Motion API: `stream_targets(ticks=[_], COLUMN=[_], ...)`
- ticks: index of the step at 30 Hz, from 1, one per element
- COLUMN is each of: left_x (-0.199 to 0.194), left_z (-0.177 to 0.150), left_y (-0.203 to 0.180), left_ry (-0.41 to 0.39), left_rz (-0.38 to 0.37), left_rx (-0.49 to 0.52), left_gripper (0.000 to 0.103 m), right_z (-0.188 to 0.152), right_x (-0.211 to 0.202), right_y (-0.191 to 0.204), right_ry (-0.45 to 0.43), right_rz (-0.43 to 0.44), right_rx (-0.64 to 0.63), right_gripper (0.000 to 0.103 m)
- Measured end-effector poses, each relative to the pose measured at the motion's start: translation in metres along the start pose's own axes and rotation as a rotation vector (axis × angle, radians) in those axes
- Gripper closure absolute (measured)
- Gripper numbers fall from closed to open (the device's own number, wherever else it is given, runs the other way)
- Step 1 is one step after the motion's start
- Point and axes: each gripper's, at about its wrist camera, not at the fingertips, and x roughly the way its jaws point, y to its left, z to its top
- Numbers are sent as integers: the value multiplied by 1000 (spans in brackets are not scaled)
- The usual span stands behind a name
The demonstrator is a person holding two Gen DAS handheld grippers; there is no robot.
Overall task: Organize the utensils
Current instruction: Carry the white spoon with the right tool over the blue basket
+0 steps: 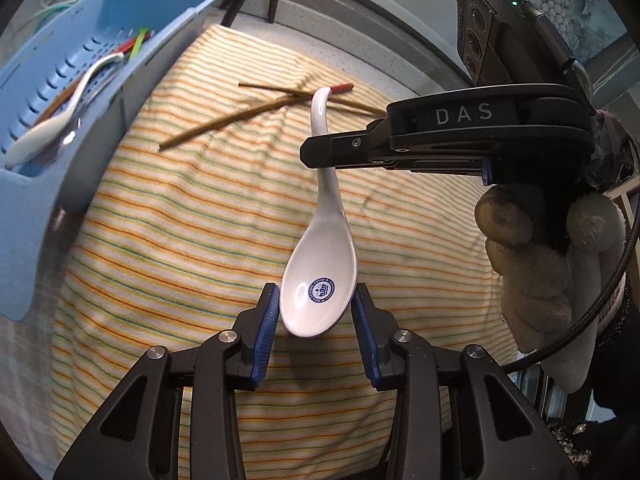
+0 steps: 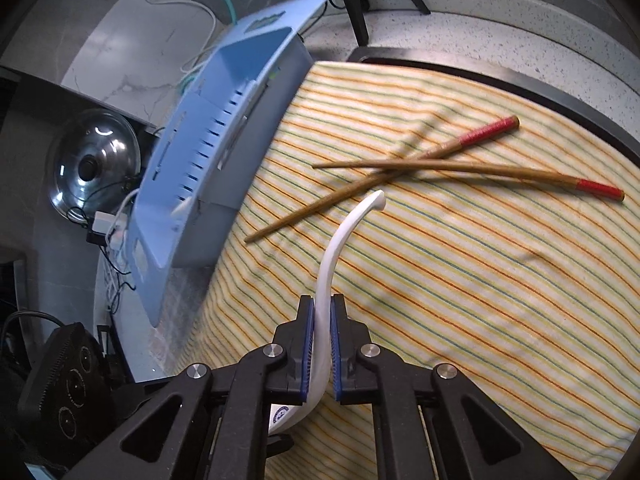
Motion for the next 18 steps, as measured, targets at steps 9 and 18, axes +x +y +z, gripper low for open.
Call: stream_targets(ticks=[9, 18], left_x=[-36, -61], left_z=[21, 63], left_y=[17, 53], left_ry=[-60, -104], left_rz=[21, 55], left_rx=[36, 50], left_gripper=[68, 68], right_z=[27, 72], right_x=[-11, -1], right_y=[35, 73], right_ry=[-57, -98], right_rz=[26, 44], right_rx=[-26, -39], right_gripper=[96, 96])
